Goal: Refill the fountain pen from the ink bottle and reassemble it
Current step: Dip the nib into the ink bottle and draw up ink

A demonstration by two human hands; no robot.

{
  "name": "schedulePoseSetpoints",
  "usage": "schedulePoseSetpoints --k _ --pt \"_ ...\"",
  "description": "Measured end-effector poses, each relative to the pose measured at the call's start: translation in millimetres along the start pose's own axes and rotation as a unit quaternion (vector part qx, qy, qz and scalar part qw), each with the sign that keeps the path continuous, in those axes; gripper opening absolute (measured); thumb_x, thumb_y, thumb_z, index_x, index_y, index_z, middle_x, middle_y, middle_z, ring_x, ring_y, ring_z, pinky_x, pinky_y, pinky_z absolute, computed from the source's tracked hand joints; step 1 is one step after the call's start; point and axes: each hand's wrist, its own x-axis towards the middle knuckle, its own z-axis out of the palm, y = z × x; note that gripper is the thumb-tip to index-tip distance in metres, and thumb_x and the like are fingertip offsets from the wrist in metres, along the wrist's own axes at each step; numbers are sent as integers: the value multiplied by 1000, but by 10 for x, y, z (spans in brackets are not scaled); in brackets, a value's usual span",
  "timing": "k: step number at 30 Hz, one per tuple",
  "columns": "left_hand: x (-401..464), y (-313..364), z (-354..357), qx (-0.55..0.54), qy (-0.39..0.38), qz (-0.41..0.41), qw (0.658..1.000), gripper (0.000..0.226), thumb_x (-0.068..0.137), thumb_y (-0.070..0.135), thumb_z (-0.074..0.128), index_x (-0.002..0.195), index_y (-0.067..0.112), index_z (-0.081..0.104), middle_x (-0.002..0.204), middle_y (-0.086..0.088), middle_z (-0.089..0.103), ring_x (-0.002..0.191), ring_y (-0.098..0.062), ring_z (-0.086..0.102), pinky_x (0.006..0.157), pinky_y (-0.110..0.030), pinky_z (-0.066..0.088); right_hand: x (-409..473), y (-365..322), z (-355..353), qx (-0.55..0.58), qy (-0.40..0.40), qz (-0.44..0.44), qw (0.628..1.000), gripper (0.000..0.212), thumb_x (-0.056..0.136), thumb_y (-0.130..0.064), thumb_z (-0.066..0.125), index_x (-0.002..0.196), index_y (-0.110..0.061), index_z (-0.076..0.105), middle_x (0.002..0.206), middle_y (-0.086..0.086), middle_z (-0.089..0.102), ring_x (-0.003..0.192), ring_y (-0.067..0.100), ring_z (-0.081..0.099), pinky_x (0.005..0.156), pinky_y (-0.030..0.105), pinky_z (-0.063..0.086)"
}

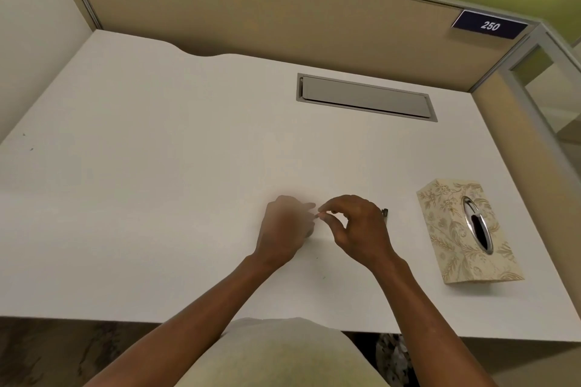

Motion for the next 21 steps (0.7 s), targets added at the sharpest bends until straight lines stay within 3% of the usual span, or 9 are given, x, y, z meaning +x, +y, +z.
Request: schedulePoseSetpoints --k 6,11,18,21 --pt "-16 -3 0 6 14 17 1000 39 88 22 70 127 24 68 104 15 76 128 -9 46 96 -7 24 21 53 36 -6 -2 -9 1000 6 90 -19 75 94 -23 76 94 -12 75 90 14 70 77 39 56" --pt "-17 -5 1 8 21 22 999 34 91 21 69 125 22 70 100 16 77 122 -8 47 94 -22 31 15 69 63 -6 7 -3 1000 9 87 -17 79 95 -23 78 97 -12 75 93 13 70 79 38 56" --pt "-34 3 4 0 28 20 999 34 90 19 70 125 21 71 100 15 76 122 -5 45 95 -15 28 -10 96 135 7 -1 7 1000 11 88 -17 79 97 -24 78 99 -12 76 94 12 70 80 40 56" --pt "-31 15 0 -1 27 20 999 33 91 19 70 124 21 71 100 13 76 120 -5 46 94 -21 32 -17 102 156 14 -6 11 1000 12 89 -18 78 99 -24 78 99 -11 76 94 13 70 80 41 56"
